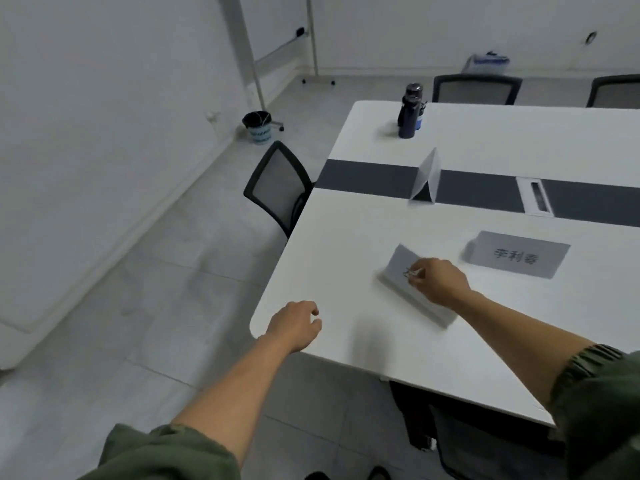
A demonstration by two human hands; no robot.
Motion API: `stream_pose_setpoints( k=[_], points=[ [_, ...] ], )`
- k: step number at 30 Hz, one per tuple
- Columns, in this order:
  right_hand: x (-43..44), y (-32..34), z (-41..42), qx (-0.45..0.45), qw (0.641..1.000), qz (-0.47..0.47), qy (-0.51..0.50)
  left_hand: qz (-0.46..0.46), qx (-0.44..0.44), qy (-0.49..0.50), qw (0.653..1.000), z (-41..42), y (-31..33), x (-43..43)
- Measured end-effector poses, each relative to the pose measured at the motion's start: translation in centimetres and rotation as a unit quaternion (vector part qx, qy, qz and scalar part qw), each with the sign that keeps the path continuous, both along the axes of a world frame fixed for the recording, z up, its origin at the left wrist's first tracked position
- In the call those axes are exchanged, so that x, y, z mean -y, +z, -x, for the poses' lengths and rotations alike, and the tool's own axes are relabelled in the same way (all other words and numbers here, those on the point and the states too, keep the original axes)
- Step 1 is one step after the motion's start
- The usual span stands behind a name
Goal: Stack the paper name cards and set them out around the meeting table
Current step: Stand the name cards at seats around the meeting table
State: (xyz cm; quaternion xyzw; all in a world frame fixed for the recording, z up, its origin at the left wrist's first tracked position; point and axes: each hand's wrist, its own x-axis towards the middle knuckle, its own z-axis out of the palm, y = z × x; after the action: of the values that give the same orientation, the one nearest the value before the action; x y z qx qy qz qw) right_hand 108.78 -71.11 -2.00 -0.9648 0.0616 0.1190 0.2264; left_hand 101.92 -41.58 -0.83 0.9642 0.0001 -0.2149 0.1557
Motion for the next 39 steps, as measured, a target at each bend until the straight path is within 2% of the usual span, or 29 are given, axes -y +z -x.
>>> stream_pose_setpoints(
  k=[5, 10, 15, 20, 26, 30, 33, 39],
  points=[
    [2.4, -0.5, -4.4, -0.014, 0.996, 0.02, -0.08, 0.02, -0.011, -0.065, 0.998, -8.2, -1.8, 1.3],
    [4.1, -2.8, -7.7, -0.121, 0.982, -0.016, -0.142, 0.023, -0.028, -0.127, 0.991, -15.4, -3.5, 1.7],
    [4.6, -5.4, -10.1, -0.232, 0.958, -0.034, -0.165, 0.008, -0.053, -0.176, 0.983, -22.3, -5.5, 1.0],
    [3.9, -7.1, -10.6, -0.3, 0.944, -0.036, -0.135, -0.01, -0.092, -0.212, 0.973, -25.1, -7.5, 1.1],
    [2.7, -7.2, -10.5, -0.335, 0.911, -0.188, -0.153, -0.011, -0.118, -0.217, 0.969, -26.3, -8.6, 2.9],
    [2.2, -8.2, -9.9, -0.293, 0.906, -0.239, -0.189, -0.019, -0.124, -0.217, 0.968, -26.8, -8.7, 3.5],
    [2.7, -7.9, -9.8, -0.28, 0.903, -0.261, -0.193, -0.027, -0.113, -0.225, 0.967, -27.5, -8.2, 4.2],
    [6.8, -3.7, -9.1, -0.273, 0.858, -0.381, -0.209, -0.043, -0.06, -0.298, 0.952, -29.9, -5.8, 8.3]
  ],
)
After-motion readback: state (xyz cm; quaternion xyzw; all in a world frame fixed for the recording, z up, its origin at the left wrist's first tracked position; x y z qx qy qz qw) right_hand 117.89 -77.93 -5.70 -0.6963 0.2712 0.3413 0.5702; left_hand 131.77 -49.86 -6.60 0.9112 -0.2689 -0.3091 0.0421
